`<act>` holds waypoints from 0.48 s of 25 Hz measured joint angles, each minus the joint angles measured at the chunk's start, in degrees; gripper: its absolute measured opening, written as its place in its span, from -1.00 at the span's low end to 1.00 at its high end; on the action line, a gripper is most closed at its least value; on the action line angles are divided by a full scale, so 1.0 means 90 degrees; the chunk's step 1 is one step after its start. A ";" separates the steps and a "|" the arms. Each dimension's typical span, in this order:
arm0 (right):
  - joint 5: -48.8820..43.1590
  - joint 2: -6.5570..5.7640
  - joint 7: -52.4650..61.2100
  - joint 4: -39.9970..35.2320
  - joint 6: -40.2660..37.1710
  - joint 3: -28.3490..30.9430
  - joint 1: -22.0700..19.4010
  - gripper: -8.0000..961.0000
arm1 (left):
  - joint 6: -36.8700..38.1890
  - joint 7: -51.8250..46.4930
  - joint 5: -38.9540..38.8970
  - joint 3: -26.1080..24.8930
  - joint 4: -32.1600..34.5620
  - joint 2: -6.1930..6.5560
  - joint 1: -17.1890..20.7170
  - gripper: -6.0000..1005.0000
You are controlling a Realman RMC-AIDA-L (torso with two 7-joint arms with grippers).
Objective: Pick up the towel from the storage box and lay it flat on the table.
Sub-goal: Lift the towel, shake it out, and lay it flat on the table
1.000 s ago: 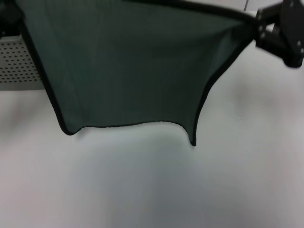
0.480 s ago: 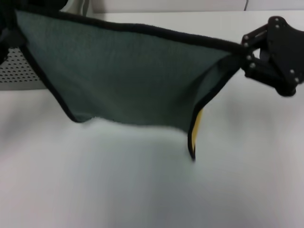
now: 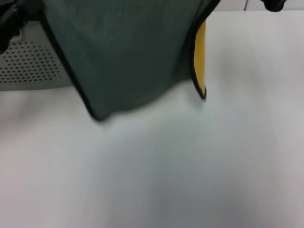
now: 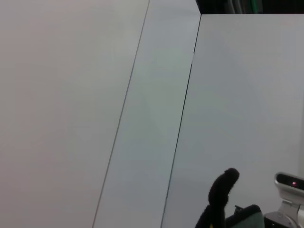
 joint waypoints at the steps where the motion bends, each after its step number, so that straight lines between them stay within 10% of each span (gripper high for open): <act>1: -0.0005 -0.0004 0.0020 -0.0001 -0.0045 -0.0024 -0.0019 -0.96 | 0.0019 0.0000 0.0000 0.0000 -0.0014 0.0000 -0.0029 -0.98; 12: 0.0018 0.0584 0.0560 -0.1251 -0.1887 -0.0218 -0.1300 -0.96 | 0.0843 -0.0308 -0.0280 0.0940 0.0358 -0.0011 0.0988 -0.97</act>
